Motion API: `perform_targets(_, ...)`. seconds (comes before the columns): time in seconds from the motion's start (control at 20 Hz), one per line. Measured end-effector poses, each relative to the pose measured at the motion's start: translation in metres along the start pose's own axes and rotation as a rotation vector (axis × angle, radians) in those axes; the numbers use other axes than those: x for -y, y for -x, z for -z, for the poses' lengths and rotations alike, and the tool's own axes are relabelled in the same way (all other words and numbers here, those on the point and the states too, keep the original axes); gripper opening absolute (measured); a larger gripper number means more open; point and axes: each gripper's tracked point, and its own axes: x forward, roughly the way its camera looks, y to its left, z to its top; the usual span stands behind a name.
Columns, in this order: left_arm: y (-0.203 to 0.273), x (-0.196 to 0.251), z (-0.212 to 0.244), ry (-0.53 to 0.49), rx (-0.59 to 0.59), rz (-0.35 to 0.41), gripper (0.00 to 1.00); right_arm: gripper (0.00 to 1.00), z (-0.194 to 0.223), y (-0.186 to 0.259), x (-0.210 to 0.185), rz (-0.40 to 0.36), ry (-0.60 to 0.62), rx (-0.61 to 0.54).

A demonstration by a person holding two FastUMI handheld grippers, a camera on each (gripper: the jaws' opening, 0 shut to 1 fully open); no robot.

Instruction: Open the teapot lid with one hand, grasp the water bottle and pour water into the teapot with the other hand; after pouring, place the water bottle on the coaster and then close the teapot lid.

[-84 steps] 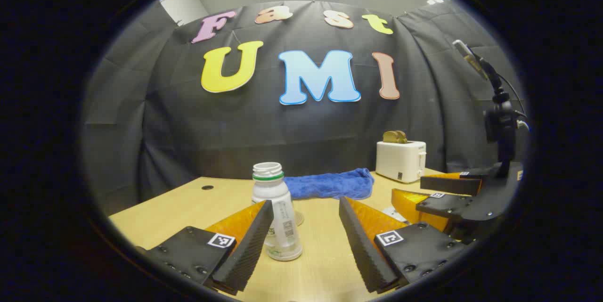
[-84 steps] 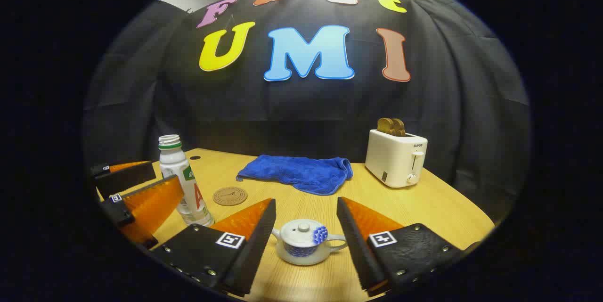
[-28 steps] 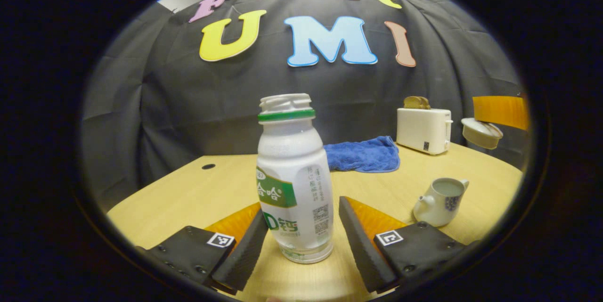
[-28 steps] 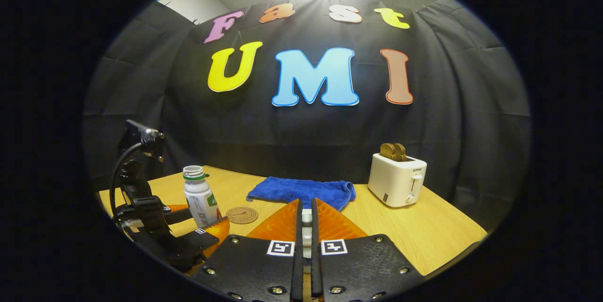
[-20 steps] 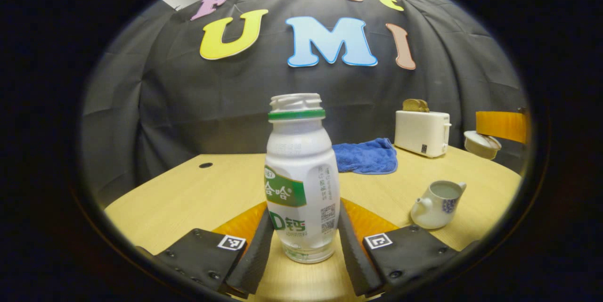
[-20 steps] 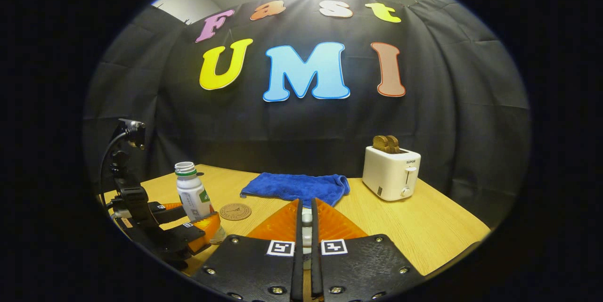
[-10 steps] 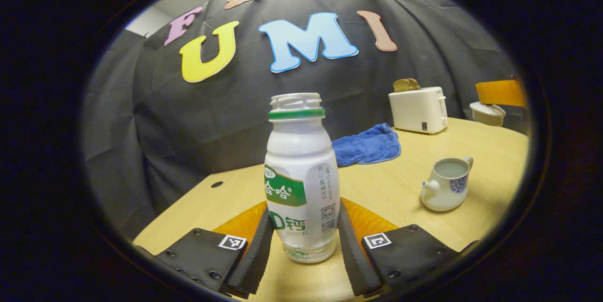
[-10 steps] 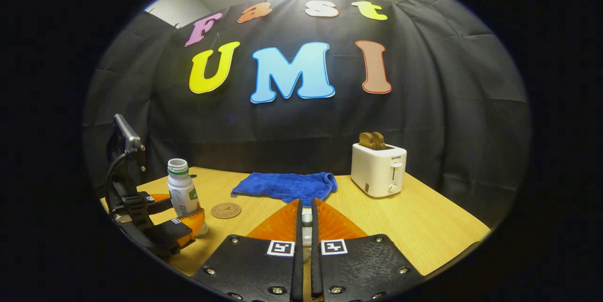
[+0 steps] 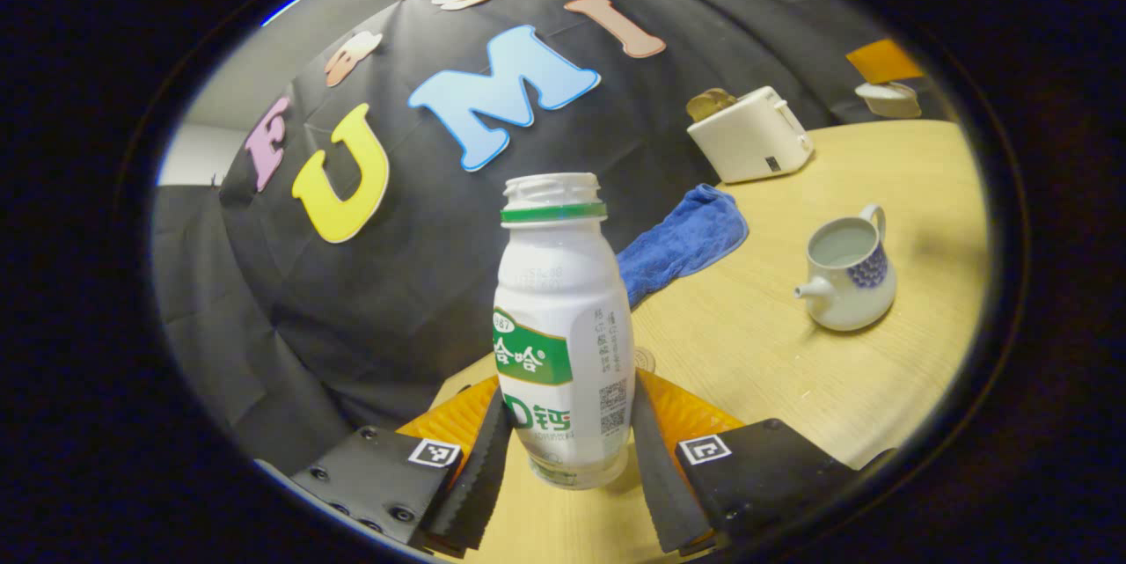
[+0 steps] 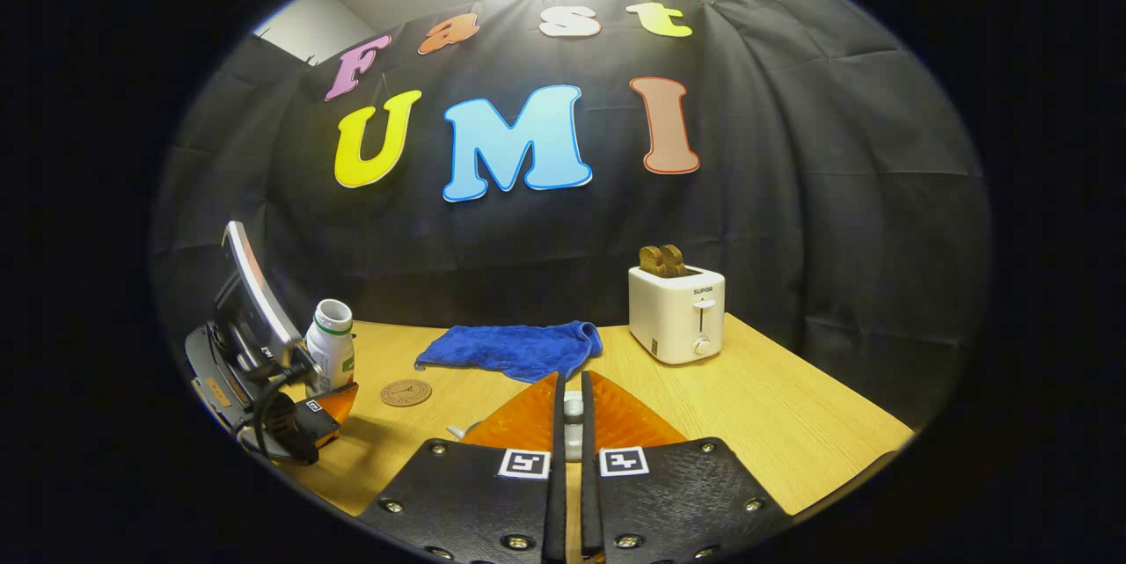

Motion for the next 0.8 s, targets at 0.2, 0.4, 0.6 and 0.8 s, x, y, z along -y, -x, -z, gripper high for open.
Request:
perform_targets(0.2, 0.003, 0.01, -0.009, -0.153, 0.001, -0.002, 0.76, 0.06, 0.004, 0.005, 0.014, 0.006, -0.011, -0.008)
perform_targets(0.4, -0.001, 0.015, -0.021, -0.272, -0.005, -0.007, 0.81, 0.06, 0.014, 0.01, 0.021, 0.0, -0.026, -0.029)
perform_targets(0.6, -0.001, 0.02, -0.032, -0.403, -0.006, -0.021, 0.8, 0.06, 0.023, 0.012, 0.029, -0.005, -0.043, -0.043)
perform_targets(0.8, -0.003, 0.026, -0.035, -0.506, -0.014, -0.023, 0.81, 0.06, 0.032, 0.015, 0.042, 0.002, -0.054, -0.06)
